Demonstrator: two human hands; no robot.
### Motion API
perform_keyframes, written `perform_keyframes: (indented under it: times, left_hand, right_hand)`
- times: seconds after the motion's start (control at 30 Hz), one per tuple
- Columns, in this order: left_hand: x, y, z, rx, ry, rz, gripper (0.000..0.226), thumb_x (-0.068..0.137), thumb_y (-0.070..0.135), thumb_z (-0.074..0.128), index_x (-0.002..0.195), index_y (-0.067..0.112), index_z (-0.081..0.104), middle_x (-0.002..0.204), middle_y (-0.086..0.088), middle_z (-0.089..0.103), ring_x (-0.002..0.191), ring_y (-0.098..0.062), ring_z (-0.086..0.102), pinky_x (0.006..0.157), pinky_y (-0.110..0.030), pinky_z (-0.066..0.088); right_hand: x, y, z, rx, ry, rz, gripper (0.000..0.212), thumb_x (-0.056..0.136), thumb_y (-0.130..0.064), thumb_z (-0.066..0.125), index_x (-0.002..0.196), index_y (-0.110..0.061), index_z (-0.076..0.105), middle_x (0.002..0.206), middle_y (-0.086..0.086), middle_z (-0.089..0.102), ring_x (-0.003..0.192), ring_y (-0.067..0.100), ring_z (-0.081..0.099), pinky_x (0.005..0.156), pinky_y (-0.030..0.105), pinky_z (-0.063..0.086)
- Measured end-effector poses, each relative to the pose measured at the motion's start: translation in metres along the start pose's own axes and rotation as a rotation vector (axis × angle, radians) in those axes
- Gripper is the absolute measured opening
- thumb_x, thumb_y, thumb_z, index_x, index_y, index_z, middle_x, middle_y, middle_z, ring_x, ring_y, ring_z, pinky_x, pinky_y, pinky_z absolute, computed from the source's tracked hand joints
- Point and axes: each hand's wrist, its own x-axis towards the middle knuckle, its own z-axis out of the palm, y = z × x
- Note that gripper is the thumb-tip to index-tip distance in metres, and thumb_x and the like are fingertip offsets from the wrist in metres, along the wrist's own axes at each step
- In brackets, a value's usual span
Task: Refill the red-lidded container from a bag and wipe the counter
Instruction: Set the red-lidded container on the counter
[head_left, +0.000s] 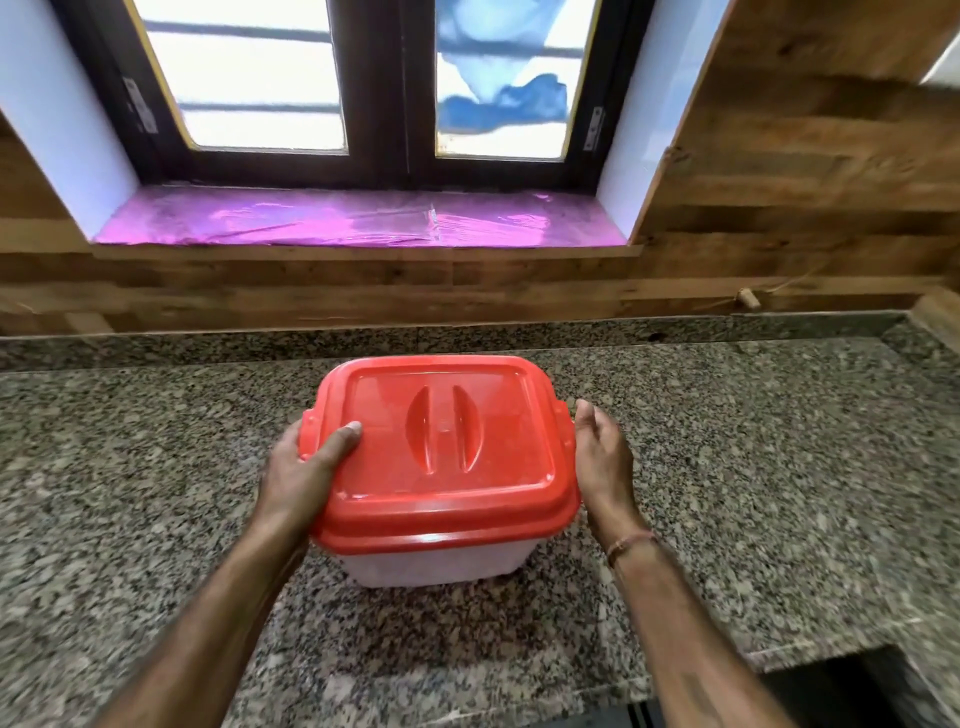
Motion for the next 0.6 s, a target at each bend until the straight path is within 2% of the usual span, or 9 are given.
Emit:
perform_keyframes:
  times: [0.07,0.13,0.23,0.3,0.37,0.43,0.5,0.6]
  left_hand:
    - [-0.003,0.001,0.002,-0.006,0.015,0.019,0.060,0.089,0.043,0.072,0.139,0.018,0.052,0.113,-0.010,0.070,0.091,-0.026,0.074,0.063,-0.038,0.063]
    - [-0.005,0.002,0.003,0.004,0.027,0.031,0.062,0.089,0.044,0.072,0.141,0.018,0.050,0.114,-0.010,0.069,0.090,-0.024,0.074,0.065,-0.039,0.064]
    - [-0.009,0.004,0.002,0.012,0.034,0.047,0.063,0.089,0.042,0.073,0.142,0.019,0.047,0.115,-0.008,0.067,0.091,-0.024,0.072,0.069,-0.042,0.064]
    - [-0.011,0.006,0.002,0.027,0.032,0.071,0.067,0.089,0.043,0.073,0.145,0.021,0.043,0.116,-0.007,0.065,0.093,-0.023,0.071,0.074,-0.046,0.063]
    - [-0.012,0.007,0.001,0.046,0.038,0.117,0.070,0.089,0.043,0.073,0.147,0.020,0.041,0.121,-0.008,0.063,0.092,-0.020,0.069,0.071,-0.040,0.062]
    - [-0.014,0.010,-0.001,0.043,0.037,0.148,0.077,0.088,0.043,0.074,0.152,0.018,0.038,0.125,-0.009,0.062,0.094,-0.018,0.069,0.072,-0.039,0.062]
    - [-0.016,0.014,-0.004,0.034,0.042,0.173,0.082,0.086,0.045,0.075,0.154,0.020,0.036,0.128,-0.010,0.062,0.099,-0.021,0.070,0.080,-0.046,0.063]
    - [-0.021,0.026,-0.007,0.017,0.056,0.231,0.083,0.083,0.048,0.077,0.152,0.022,0.039,0.128,-0.005,0.065,0.105,-0.020,0.070,0.086,-0.045,0.062]
  right_hand:
    - [-0.015,-0.007,0.001,-0.006,-0.094,-0.088,0.043,0.102,-0.063,0.029,0.111,-0.034,0.061,0.097,0.012,0.075,0.080,0.028,0.077,0.067,0.047,0.066]
    - [-0.021,-0.012,0.001,0.053,-0.161,-0.070,0.045,0.101,-0.064,0.032,0.114,-0.032,0.062,0.092,0.012,0.077,0.075,0.027,0.078,0.064,0.047,0.066]
    - [-0.021,-0.016,0.001,0.161,-0.206,-0.002,0.058,0.095,-0.073,0.039,0.131,-0.031,0.056,0.105,0.009,0.077,0.085,0.026,0.079,0.072,0.051,0.065]
    - [-0.023,-0.017,0.002,0.186,-0.204,0.024,0.073,0.089,-0.079,0.044,0.145,-0.032,0.047,0.119,0.008,0.073,0.095,0.026,0.077,0.076,0.052,0.064]
    - [-0.027,-0.020,0.003,0.180,-0.191,0.014,0.085,0.086,-0.081,0.048,0.154,-0.030,0.037,0.130,0.007,0.068,0.103,0.025,0.075,0.080,0.050,0.064]
    - [-0.029,-0.023,0.003,0.173,-0.173,-0.020,0.089,0.083,-0.083,0.050,0.155,-0.032,0.035,0.136,0.005,0.064,0.110,0.024,0.072,0.085,0.051,0.063]
    - [-0.031,-0.028,0.002,0.191,-0.151,-0.033,0.094,0.077,-0.087,0.054,0.153,-0.036,0.036,0.140,0.003,0.062,0.115,0.024,0.069,0.091,0.055,0.060]
    - [-0.035,-0.037,-0.003,0.260,-0.119,-0.080,0.094,0.076,-0.080,0.063,0.154,-0.036,0.034,0.140,0.001,0.062,0.115,0.021,0.070,0.092,0.055,0.059]
